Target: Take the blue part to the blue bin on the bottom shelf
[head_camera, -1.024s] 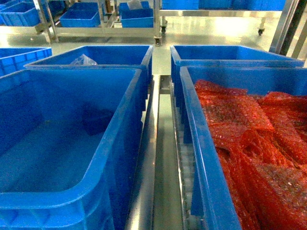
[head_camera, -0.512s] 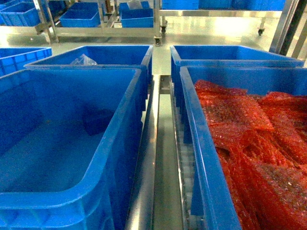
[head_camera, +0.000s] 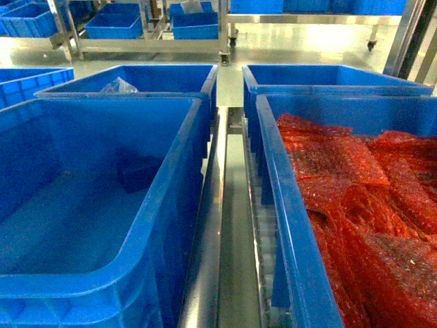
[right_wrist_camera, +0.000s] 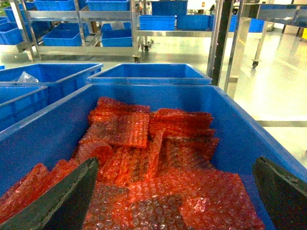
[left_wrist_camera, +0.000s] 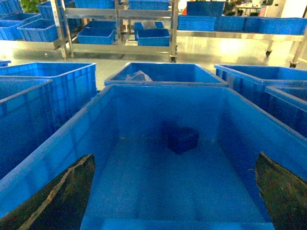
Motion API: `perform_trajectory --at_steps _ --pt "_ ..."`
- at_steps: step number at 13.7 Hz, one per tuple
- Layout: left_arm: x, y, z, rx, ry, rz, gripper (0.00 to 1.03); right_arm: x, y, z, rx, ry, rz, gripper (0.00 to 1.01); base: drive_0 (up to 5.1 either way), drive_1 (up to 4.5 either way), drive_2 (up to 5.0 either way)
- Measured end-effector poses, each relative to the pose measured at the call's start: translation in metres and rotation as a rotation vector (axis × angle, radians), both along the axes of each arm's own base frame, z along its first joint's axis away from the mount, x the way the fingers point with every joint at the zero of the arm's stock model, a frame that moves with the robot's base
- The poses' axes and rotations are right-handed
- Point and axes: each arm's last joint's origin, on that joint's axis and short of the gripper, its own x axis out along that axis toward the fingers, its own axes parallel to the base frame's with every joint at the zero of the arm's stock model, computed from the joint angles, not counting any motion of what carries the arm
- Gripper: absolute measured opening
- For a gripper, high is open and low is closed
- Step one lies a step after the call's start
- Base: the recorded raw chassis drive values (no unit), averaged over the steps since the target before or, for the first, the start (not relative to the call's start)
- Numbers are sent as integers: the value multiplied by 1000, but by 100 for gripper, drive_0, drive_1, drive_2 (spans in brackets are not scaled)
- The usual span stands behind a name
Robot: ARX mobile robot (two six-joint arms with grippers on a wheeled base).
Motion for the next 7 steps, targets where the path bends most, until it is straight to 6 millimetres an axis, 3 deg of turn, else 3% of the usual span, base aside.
perform_trajectory --at_steps 7 --pt "0 0 0 0 0 0 98 0 0 0 0 0 0 98 0 0 0"
